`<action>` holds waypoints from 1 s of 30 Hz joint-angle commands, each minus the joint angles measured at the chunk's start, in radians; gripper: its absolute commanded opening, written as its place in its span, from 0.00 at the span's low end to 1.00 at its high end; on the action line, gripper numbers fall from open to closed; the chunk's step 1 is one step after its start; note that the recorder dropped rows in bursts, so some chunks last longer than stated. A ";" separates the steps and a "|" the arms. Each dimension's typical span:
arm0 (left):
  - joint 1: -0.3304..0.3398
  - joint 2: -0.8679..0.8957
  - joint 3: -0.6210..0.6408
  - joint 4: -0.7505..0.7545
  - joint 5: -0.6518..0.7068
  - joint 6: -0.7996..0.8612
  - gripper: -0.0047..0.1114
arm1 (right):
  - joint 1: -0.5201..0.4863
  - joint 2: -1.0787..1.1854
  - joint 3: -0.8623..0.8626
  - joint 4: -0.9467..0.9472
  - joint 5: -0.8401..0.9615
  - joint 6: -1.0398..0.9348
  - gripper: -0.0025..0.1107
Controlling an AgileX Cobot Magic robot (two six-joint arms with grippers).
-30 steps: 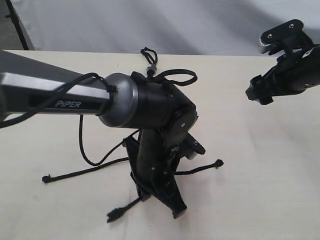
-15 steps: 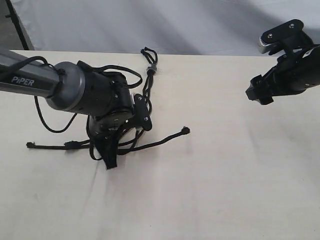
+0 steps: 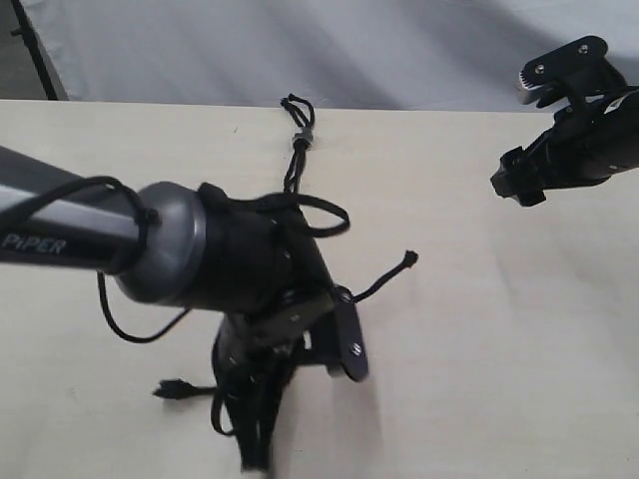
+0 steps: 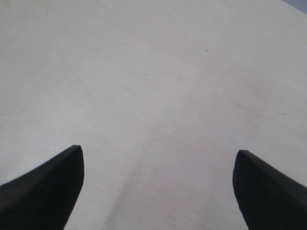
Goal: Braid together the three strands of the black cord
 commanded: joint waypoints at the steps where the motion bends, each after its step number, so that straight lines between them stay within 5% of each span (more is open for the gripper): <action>1: -0.021 -0.045 0.008 -0.025 -0.098 0.027 0.04 | 0.005 -0.005 -0.002 -0.001 0.022 0.000 0.72; 13: 0.187 -0.053 0.008 -0.171 -0.139 -0.006 0.04 | 0.005 -0.005 -0.002 -0.001 0.024 0.000 0.72; 26: 0.194 -0.053 0.008 -0.219 -0.149 -0.004 0.05 | 0.005 -0.005 -0.002 -0.001 0.024 0.000 0.72; 30: 0.194 -0.053 0.008 -0.245 -0.149 -0.004 0.26 | 0.005 -0.005 -0.002 -0.001 0.041 0.000 0.72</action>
